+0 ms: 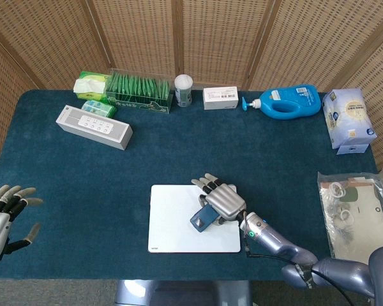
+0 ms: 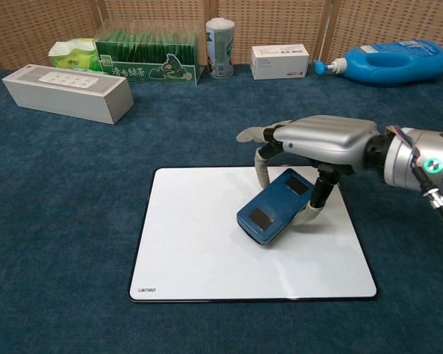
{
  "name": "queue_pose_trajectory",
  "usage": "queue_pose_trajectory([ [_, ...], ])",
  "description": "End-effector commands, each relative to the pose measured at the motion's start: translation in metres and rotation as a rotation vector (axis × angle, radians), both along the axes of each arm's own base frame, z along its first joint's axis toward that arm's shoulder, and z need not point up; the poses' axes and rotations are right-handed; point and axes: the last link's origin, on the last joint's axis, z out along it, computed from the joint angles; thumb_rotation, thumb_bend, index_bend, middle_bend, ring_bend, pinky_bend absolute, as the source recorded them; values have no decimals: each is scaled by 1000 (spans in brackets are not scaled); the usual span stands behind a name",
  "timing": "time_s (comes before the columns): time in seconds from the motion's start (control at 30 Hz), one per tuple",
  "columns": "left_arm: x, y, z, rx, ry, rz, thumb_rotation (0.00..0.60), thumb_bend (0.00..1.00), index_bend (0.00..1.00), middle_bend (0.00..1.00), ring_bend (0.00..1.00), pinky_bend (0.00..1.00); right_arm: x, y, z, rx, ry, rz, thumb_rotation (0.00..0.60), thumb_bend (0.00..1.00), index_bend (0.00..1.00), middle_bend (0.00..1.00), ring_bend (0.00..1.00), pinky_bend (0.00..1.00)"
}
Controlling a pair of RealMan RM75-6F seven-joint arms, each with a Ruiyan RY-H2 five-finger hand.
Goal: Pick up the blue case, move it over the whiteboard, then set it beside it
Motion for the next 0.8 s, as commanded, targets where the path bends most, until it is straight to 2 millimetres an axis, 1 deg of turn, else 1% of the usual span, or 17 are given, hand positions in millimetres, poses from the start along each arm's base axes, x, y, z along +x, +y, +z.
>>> queue_pose_trajectory([
  [0.03, -3, -1, 1, 3, 2, 8, 600, 455, 304, 211, 133, 17, 11, -2, -10, 20, -4, 10, 600, 41, 648, 0, 0, 0],
  [0.2, -6, -3, 5, 10, 3, 19, 600, 455, 303, 211, 133, 17, 22, -2, -29, 52, 0, 17, 600, 40, 648, 0, 0, 0],
  [0.33, -7, -5, 7, 17, 5, 24, 600, 456, 303, 211, 133, 18, 21, -3, -33, 56, 8, 10, 600, 43, 649, 0, 0, 0],
  [0.5, -6, -4, 6, 13, 3, 16, 600, 455, 303, 211, 133, 17, 13, -4, -28, 42, 15, -1, 600, 42, 648, 0, 0, 0],
  [0.8, 0, -1, 3, 4, 0, -7, 600, 455, 303, 210, 133, 18, -7, -3, -8, -2, 29, -34, 600, 43, 649, 0, 0, 0],
])
